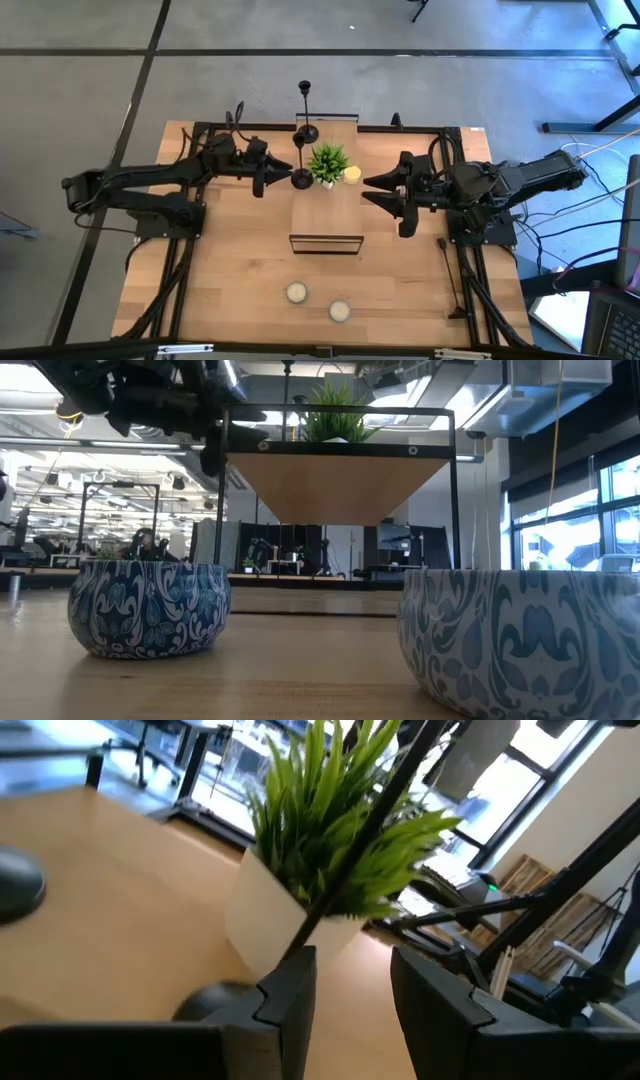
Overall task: Pick & Place candle stick holders
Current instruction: Put the left candle holder on the shelf
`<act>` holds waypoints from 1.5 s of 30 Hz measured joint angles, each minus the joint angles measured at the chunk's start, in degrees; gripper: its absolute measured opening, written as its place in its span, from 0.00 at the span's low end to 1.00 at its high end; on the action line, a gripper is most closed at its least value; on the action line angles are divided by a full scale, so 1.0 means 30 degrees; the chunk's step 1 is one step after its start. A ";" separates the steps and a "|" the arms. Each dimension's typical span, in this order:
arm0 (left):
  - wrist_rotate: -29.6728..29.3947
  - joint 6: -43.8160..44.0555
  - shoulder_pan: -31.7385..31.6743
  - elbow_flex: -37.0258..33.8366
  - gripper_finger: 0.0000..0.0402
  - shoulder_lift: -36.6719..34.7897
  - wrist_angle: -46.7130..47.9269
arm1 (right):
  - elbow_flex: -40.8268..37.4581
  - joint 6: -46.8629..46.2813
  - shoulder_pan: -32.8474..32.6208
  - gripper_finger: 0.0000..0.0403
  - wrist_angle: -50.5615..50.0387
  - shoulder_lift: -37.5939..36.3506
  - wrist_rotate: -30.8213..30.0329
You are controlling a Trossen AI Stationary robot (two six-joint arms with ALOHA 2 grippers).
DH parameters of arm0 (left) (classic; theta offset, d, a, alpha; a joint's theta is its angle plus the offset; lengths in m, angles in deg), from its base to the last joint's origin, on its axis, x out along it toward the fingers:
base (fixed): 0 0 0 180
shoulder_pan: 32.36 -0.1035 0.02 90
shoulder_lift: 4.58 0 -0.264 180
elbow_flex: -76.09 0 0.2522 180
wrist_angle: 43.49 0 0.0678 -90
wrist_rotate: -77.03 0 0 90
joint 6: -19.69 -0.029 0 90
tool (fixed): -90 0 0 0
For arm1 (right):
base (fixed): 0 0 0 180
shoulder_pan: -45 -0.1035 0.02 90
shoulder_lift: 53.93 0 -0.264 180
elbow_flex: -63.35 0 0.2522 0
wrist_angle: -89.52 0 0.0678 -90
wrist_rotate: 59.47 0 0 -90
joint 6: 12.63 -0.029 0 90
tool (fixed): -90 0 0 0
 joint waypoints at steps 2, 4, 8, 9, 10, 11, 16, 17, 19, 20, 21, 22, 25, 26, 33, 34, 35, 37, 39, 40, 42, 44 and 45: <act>0.0007 0.0006 0.0000 0.0003 0.32 -0.0492 0.1011 | 0.0000 0.0000 0.0000 0.43 0.0003 0.0000 0.0000; 0.0007 0.0057 0.0000 0.0009 0.32 -0.1002 0.2265 | 0.0000 0.0000 0.0000 0.43 -0.0001 0.0000 0.0000; -0.0106 0.0496 0.0000 0.0015 0.29 -0.1677 0.4296 | 0.0000 0.0000 0.0000 0.43 -0.0108 0.0000 0.0003; -0.0228 0.0718 0.0000 0.0015 0.27 -0.1728 0.4618 | 0.0000 0.0000 0.0000 0.43 -0.0148 0.0000 0.0000; -0.0455 0.1006 0.0000 0.0015 0.25 -0.1742 0.4973 | 0.0000 0.0000 0.0000 0.43 -0.0150 0.0000 0.0000; -0.0779 0.1485 -0.0007 0.0015 0.23 -0.1742 0.5282 | 0.0000 0.0007 0.0000 0.43 -0.0150 0.0000 0.0000; -0.2463 0.2801 -0.0036 0.0015 0.05 -0.1582 0.6597 | 0.0000 0.0015 0.0000 0.43 -0.0142 0.0000 0.0000; -0.2542 0.2844 -0.0036 0.0015 0.03 -0.1495 0.6583 | 0.0000 0.0020 0.0000 0.43 -0.0144 0.0000 0.0000; -0.2574 0.2852 -0.0036 0.0015 0.01 -0.1274 0.6466 | 0.0000 0.0048 0.0000 0.43 -0.0161 0.0000 0.0000; -0.2572 0.2856 -0.0036 0.0015 0.01 -0.1181 0.6490 | 0.0000 0.0069 0.0000 0.43 -0.0195 0.0000 -0.0001; -0.2565 0.2927 -0.0036 0.0015 0.01 -0.1116 0.6492 | 0.0000 0.0129 0.0000 0.43 -0.0200 0.0000 -0.0007; -0.2555 0.3012 -0.0036 0.0015 0.00 -0.1067 0.6466 | 0.0000 0.0200 0.0000 0.43 -0.0200 0.0000 -0.0007; -0.2557 0.3058 -0.0036 0.0015 0.00 -0.0918 0.6473 | 0.0000 0.0274 0.0000 0.43 -0.0201 0.0000 -0.0019; -0.2556 0.3064 -0.0036 0.0015 0.00 -0.0869 0.6463 | 0.0000 0.0277 0.0000 0.43 -0.0201 0.0000 -0.0022; -0.2396 0.3220 -0.0036 0.0015 0.00 0.0082 0.6367 | 0.0000 0.0270 0.0000 0.43 -0.0201 0.0000 -0.0022; -0.2375 0.3306 -0.0032 0.0015 0.00 0.0277 0.6181 | 0.0000 0.0270 0.0000 0.43 -0.0194 0.0000 -0.0028; -0.2375 0.3338 -0.0025 0.0015 0.00 0.0449 0.5898 | 0.0000 0.0270 0.0003 0.43 -0.0199 0.0000 -0.0027; -0.2352 0.3382 -0.0022 0.0015 0.00 0.0743 0.5107 | 0.0000 0.0270 0.0004 0.43 -0.0193 0.0000 -0.0029; -0.2253 0.3517 -0.0022 0.0015 0.00 0.0971 0.4411 | 0.0000 0.0268 0.0000 0.43 -0.0201 0.0000 -0.0029; -0.2197 0.3628 -0.0022 0.0015 0.00 0.1054 0.4171 | 0.0000 0.0262 0.0004 0.43 -0.0201 0.0000 -0.0029; -0.2143 0.3809 -0.0015 0.0015 0.00 0.1148 0.4179 | 0.0000 0.0262 0.0000 0.43 -0.0207 0.0000 -0.0029; -0.2048 0.3842 0.0004 0.0015 0.00 0.1150 0.4519 | 0.0000 0.0224 0.0000 0.43 -0.0245 0.0000 -0.0029; -0.2031 0.3842 0.0058 0.0015 0.00 0.1150 0.4661 | 0.0000 0.0211 0.0002 0.43 -0.0266 0.0000 -0.0029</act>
